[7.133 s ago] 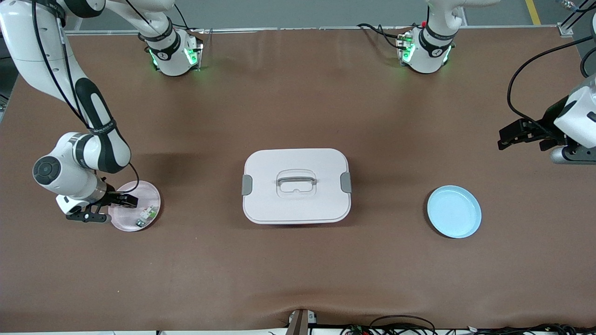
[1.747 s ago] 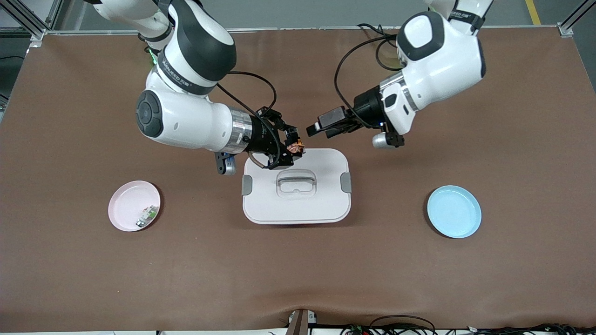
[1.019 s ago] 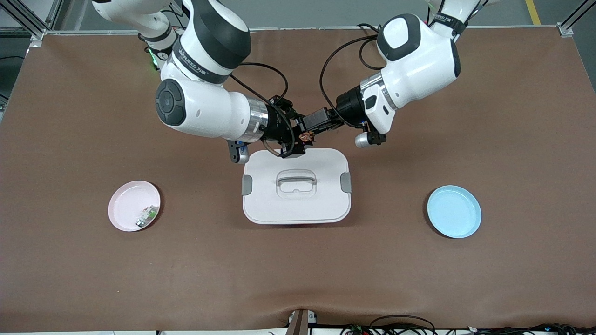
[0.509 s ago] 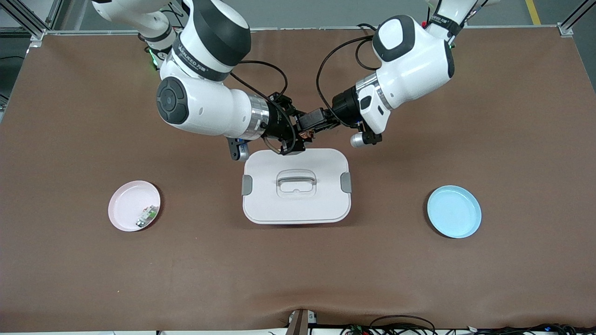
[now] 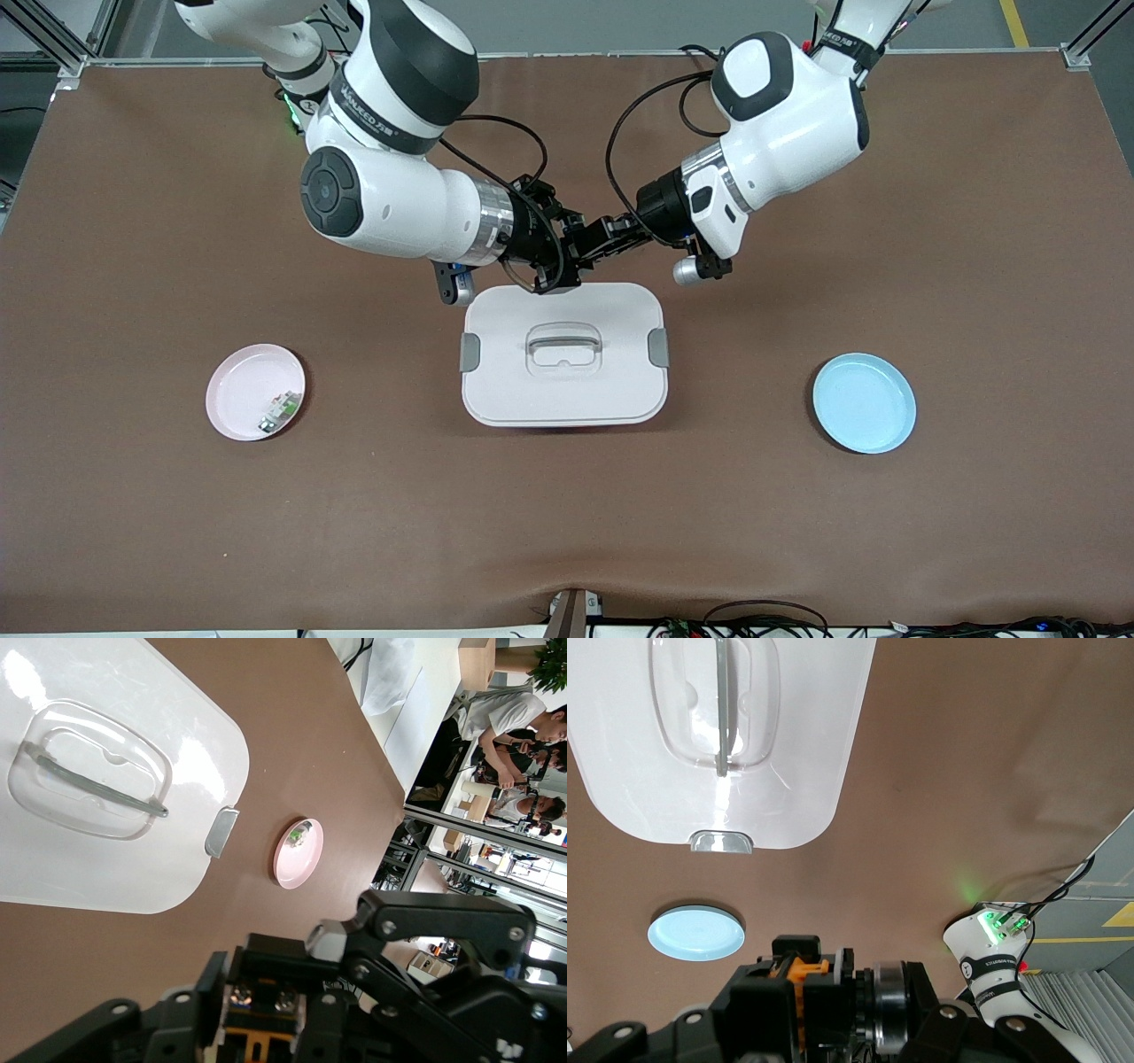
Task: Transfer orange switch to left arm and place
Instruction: 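Close the left gripper on the switch beside the right gripper, then open the right gripper and withdraw it while the left gripper holds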
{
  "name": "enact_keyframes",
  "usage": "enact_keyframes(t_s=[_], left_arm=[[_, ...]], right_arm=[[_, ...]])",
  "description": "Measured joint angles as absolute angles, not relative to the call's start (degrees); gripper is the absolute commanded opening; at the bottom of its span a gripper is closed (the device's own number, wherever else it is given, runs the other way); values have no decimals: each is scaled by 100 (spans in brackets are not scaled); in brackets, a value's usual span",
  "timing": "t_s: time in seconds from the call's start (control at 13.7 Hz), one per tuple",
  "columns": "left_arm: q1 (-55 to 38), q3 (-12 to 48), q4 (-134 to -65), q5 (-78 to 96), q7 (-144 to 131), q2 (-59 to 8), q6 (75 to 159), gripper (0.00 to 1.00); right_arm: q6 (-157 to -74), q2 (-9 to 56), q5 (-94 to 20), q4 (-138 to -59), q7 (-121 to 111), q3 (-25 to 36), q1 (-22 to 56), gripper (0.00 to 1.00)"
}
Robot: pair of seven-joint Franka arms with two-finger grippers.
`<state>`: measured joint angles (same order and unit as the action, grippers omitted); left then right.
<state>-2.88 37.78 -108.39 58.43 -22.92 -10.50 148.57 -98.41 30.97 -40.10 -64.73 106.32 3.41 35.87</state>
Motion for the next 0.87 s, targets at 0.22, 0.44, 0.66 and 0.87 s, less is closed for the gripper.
enact_keyframes(t_s=[0.22,0.44,0.66,0.87], left_arm=[[-299,3782,-10844,5841,-2251,-1053,14862,17],[-299,3782,-10844,5841,-2251,-1054,14862,17],[-298,3782,-10840,5844,-2299,-1057,14871,17],[-281,3774,-10836,5844,-2385,-1081,14925,17]], right_arm=[[-9807,3099,-4010,-6472,10636,349,3586,0],[-9808,3099,-4010,-6472,10671,349,3587,17],[-9812,3099,-4012,-6471,10725,342,3591,100],[-9818,3099,-3882,-6454,10727,342,3601,100]])
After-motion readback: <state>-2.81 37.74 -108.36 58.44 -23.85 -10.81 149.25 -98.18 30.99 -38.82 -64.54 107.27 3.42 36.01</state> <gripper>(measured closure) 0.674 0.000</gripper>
